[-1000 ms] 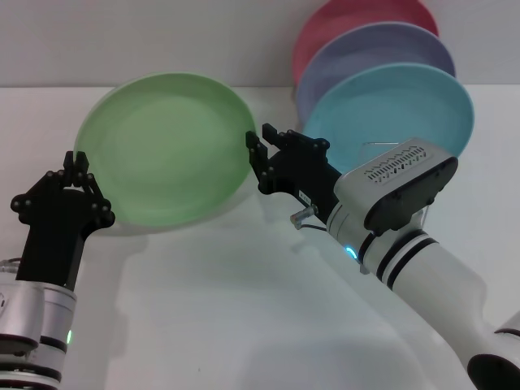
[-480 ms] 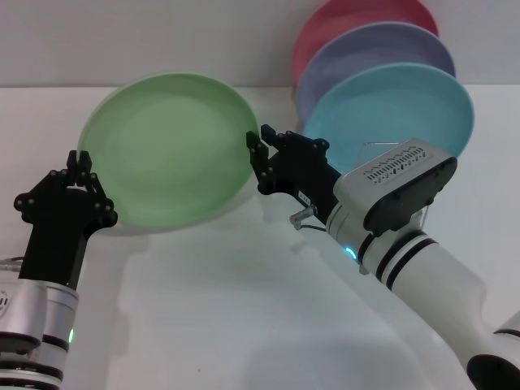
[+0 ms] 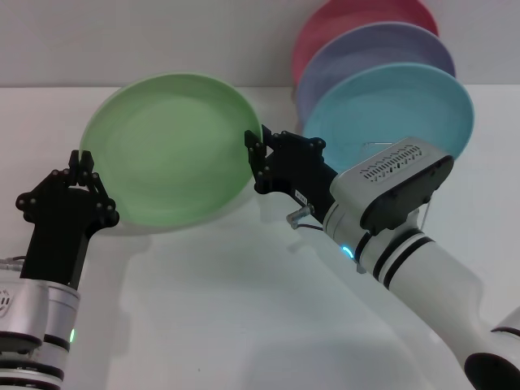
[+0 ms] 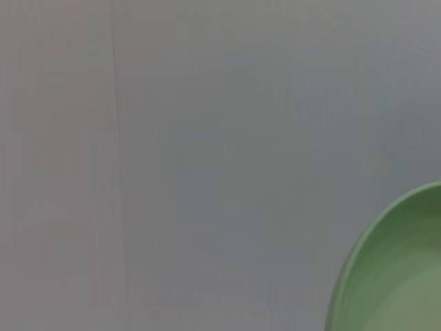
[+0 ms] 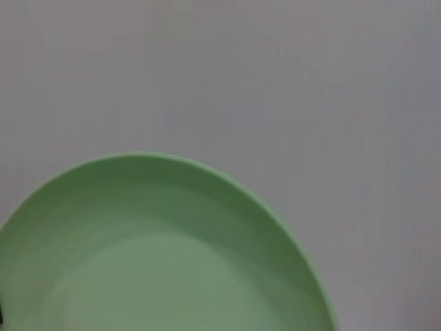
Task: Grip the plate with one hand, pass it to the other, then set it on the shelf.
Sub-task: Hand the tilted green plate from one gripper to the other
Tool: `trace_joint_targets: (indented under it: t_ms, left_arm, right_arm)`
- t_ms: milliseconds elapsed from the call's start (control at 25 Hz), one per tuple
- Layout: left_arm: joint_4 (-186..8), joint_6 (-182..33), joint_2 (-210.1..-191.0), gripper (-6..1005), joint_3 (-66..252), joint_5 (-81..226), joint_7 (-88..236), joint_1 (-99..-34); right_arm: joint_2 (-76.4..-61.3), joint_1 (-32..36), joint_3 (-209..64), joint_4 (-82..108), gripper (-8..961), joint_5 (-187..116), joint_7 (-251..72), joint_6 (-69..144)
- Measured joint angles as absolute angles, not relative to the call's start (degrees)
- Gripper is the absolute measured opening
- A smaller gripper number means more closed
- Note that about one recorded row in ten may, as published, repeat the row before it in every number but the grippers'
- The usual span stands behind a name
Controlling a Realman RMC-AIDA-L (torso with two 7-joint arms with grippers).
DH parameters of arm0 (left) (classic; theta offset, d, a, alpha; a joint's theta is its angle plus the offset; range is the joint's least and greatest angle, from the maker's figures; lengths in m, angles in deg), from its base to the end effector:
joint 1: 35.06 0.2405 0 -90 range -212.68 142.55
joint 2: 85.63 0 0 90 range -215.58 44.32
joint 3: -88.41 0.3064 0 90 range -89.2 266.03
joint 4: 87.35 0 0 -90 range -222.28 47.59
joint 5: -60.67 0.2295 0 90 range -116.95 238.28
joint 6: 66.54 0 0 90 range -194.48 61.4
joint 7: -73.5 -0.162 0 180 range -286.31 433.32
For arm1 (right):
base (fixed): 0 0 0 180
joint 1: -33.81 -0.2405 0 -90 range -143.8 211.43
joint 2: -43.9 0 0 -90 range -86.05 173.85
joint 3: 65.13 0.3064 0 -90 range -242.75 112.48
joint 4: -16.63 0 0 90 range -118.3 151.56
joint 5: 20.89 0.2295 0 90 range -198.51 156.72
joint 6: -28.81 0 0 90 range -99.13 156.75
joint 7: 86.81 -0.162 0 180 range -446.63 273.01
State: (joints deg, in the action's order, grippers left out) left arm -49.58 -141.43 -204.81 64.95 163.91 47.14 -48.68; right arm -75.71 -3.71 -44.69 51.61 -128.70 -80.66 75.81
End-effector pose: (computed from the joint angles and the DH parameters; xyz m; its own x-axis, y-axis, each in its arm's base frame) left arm -0.3166 0.3002 -0.1060 0.7590 -0.1251 0.6390 0.6353 -0.0726 -0.7689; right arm 0.2099 0.3933 -0.1870 0.7043 -0.1113 -0.7012 -0.6242 -0.5676 -0.5369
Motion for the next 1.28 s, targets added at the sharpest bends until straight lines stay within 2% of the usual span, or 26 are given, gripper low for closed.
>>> trace_joint_targets:
  t_ms: [1280]
  left_arm:
    - [-49.8, -141.5, -204.81, 50, 65.3, 163.9, 47.1, -48.9]
  right_arm:
    - [-75.72, -3.7, -44.0, 51.5, 52, -128.7, -80.7, 74.4]
